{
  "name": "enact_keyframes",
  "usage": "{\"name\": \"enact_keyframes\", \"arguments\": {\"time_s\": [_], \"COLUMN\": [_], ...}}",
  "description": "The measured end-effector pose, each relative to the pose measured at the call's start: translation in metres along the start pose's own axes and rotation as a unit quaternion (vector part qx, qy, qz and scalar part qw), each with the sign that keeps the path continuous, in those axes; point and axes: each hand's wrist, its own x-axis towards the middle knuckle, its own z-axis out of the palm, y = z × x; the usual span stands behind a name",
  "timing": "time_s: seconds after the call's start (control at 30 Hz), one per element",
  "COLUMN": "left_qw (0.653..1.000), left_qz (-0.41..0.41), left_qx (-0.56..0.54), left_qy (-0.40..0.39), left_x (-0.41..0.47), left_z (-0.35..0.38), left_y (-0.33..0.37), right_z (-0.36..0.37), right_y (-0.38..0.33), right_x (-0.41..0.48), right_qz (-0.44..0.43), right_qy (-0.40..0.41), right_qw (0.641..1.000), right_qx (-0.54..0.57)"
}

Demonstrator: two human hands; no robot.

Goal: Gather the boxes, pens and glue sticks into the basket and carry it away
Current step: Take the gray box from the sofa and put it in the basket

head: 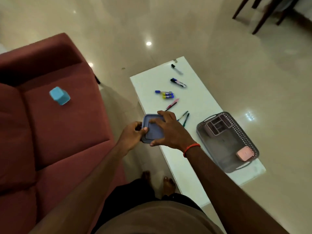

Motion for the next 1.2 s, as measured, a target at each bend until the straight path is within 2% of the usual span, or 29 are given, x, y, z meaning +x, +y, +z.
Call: {"name": "enact_keyframes", "arguments": {"time_s": [0.07,0.27,0.47,0.67,0.87,1.03,1.2], "left_qw": [1.0,0.994,0.979,0.962,0.951,0.939,0.913], "left_qz": [0.008,0.053,0.089,0.126,0.132,0.148,0.182], "left_qx": [0.014,0.051,0.051,0.042,0.039,0.038,0.043], "left_qy": [-0.011,-0.082,-0.178,-0.238,-0.278,-0.309,-0.363], "left_x": [0.011,0.066,0.119,0.168,0.209,0.225,0.23], "left_z": [0.004,0.028,0.054,0.098,0.152,0.206,0.265], "left_y": [0.006,0.027,0.05,0.065,0.052,0.03,0.008], "right_z": [-0.003,-0.013,-0.018,-0.011,0.017,0.056,0.094], "right_y": [0.009,0.034,0.063,0.099,0.131,0.176,0.229], "right_x": [0.0,0.007,0.006,0.007,0.003,-0.014,-0.049], "right_qz": [0.008,0.107,0.217,0.299,0.373,0.403,0.436], "right_qy": [-0.003,0.013,0.085,0.146,0.211,0.233,0.256], "right_qw": [1.0,0.99,0.969,0.941,0.903,0.885,0.862], "right_qx": [-0.021,-0.092,-0.086,-0.065,-0.028,-0.01,-0.018]}}
